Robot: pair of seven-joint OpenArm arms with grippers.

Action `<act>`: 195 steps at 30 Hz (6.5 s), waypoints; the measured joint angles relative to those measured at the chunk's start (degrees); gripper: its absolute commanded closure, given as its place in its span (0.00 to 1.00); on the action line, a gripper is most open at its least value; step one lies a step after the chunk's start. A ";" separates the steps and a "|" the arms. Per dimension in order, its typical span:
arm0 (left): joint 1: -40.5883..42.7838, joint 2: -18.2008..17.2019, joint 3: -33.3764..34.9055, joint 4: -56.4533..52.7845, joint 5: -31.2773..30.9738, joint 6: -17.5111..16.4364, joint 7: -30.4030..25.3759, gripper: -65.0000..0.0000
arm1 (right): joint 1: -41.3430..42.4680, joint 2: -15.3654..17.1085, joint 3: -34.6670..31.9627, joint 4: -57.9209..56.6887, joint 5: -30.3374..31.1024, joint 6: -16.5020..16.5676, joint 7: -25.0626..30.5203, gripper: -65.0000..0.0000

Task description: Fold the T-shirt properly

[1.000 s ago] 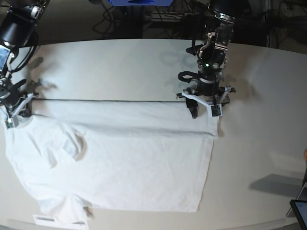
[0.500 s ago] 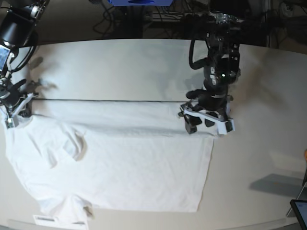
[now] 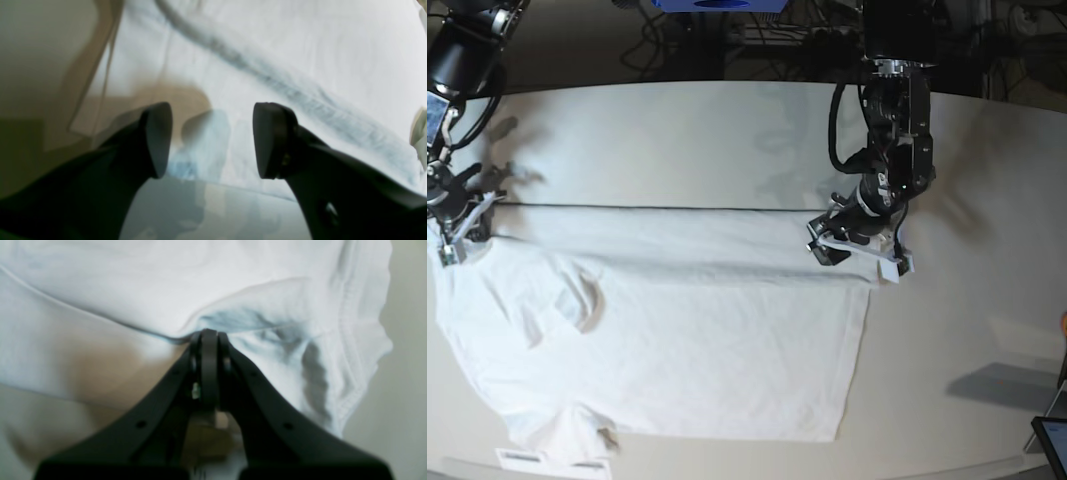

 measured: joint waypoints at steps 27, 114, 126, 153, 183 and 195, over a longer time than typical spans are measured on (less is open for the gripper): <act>4.76 -0.63 -1.05 6.29 1.27 0.20 -0.44 1.00 | -4.11 0.13 0.00 4.37 -0.28 -0.37 -0.70 0.98; 15.96 -1.73 1.75 19.63 14.67 -0.94 6.16 1.00 | -15.63 -4.83 9.68 34.47 -2.73 -0.09 -16.41 0.98; 16.46 -1.57 1.77 16.44 15.10 -0.92 6.64 1.00 | -14.08 -5.57 7.37 22.91 -3.06 0.04 -15.98 0.98; 21.35 -8.74 1.73 17.03 14.84 -1.18 6.03 1.00 | -24.35 -11.04 7.85 29.68 -2.27 -1.01 -13.46 0.99; 3.87 -7.54 0.90 17.20 15.19 -1.03 6.60 1.00 | -3.13 -5.77 7.54 38.71 -3.08 -0.52 -15.80 0.98; -6.27 -8.76 1.01 4.20 15.23 -1.07 5.92 1.00 | 10.43 -7.34 6.25 12.15 -8.76 -12.11 -5.66 0.99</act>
